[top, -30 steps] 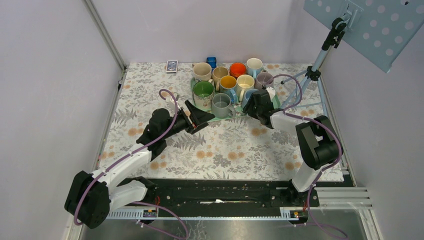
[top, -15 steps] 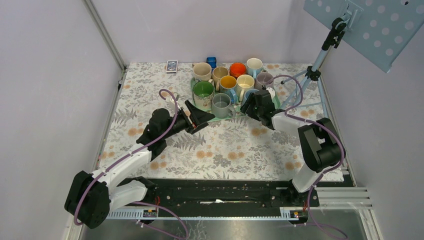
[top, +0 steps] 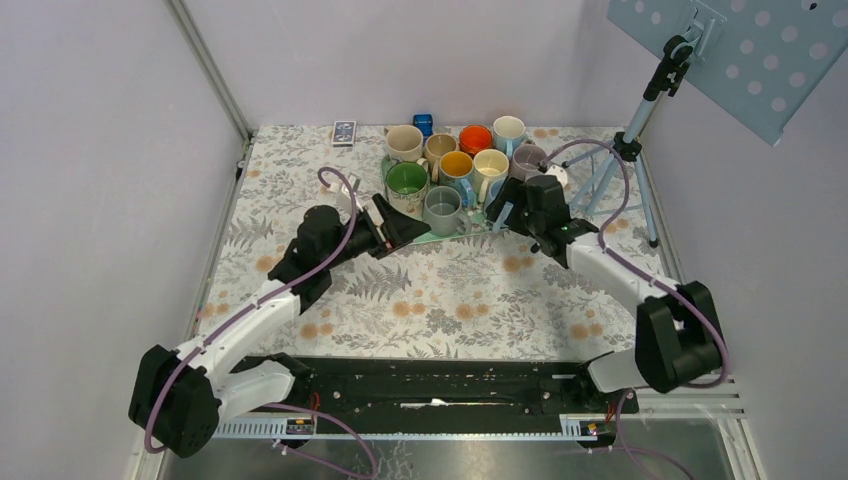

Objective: Turn the mug right side up
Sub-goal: Reset both arms

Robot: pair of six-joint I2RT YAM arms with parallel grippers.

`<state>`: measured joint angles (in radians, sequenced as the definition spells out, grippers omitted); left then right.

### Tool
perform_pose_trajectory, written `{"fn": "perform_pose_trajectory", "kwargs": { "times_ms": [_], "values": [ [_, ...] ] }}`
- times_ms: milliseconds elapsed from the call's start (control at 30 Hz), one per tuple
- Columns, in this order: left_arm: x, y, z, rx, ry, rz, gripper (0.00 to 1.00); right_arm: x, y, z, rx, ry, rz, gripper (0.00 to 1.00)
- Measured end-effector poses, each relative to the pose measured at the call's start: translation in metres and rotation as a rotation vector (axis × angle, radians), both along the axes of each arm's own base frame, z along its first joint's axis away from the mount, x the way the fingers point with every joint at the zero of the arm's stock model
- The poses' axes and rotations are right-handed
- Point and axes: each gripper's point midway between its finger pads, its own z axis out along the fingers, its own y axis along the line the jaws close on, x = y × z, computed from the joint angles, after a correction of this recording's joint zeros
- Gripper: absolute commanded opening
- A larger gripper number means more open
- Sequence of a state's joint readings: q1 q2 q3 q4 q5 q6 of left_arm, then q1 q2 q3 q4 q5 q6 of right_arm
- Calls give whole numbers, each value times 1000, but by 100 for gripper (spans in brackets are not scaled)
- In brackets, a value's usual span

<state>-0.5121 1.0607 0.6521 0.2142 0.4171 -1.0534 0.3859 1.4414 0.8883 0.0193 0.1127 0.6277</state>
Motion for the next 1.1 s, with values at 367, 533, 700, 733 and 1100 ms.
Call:
{"fn": "perform_pose_trajectory", "kwargs": {
  "times_ms": [367,533,700,733,1100],
  "values": [
    [23,17,36,159,-133,100,99,-32,-4,86,18,-191,111,100],
    [36,32,51,245,-177,189,99,-49,-2,129,48,-311,178,100],
    [46,49,59,326,-206,271,99,-64,-1,160,72,-404,221,100],
    [48,52,59,342,-208,285,99,-67,-1,166,77,-423,227,100],
    [50,68,48,457,-208,323,99,-74,2,195,116,-527,258,100]
  ]
}}
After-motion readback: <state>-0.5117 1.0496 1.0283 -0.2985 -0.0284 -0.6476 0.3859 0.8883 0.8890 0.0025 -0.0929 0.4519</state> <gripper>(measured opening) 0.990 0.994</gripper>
